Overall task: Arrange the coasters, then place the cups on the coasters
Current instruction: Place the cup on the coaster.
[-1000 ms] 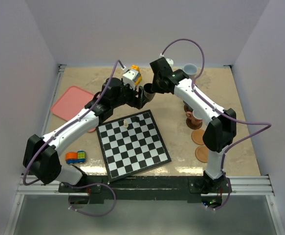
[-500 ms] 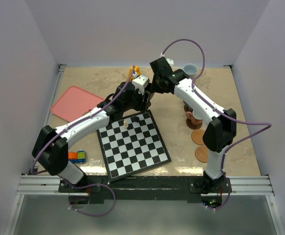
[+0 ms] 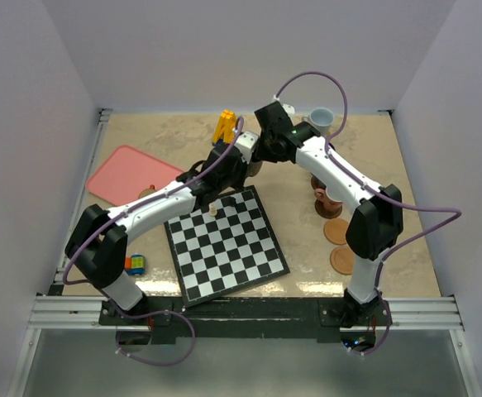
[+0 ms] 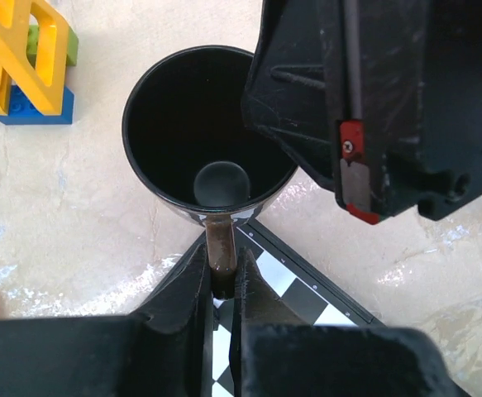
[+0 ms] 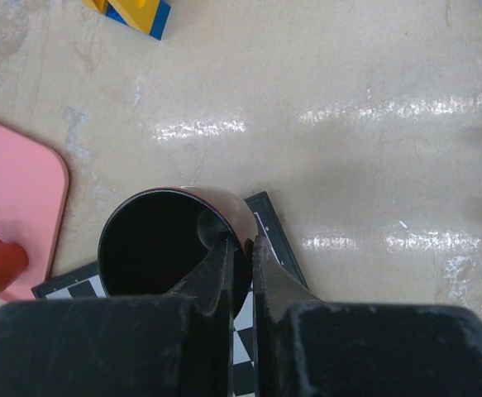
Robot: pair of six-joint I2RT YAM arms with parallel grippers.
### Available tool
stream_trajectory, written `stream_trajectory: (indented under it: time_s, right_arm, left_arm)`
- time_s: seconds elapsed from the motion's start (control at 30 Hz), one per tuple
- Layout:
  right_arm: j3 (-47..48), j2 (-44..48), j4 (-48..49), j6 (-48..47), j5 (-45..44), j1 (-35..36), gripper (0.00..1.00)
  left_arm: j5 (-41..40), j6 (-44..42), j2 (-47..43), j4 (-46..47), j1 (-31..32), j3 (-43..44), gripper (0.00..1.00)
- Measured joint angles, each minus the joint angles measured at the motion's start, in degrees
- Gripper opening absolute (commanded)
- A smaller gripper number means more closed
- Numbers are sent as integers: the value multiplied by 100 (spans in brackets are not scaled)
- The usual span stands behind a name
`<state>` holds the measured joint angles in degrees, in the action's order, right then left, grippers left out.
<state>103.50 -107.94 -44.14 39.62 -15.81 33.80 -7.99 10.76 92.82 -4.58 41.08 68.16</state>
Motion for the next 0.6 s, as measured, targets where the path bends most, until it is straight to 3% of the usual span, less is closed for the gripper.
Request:
stream_trajectory:
  time_s: [0.13, 0.2, 0.3, 0.43, 0.6]
  right_arm:
    - [-210, 140, 85, -9, 33, -4, 10]
    - [-337, 234, 157, -55, 28, -7, 27]
    - [-564, 435, 234, -216, 92, -15, 42]
    - [-874, 861, 387, -437, 214, -20, 52]
    - [-1204, 1491, 555, -946, 538, -151, 55]
  left_arm:
    - [-55, -151, 0, 22, 72, -11, 0]
    - [-26, -199, -11, 94, 90, -59, 0]
    - [168, -188, -96, 256, 76, -208, 0]
    - [546, -173, -306, 424, 50, -485, 0]
    - [1058, -131, -684, 553, 52, -809, 0]
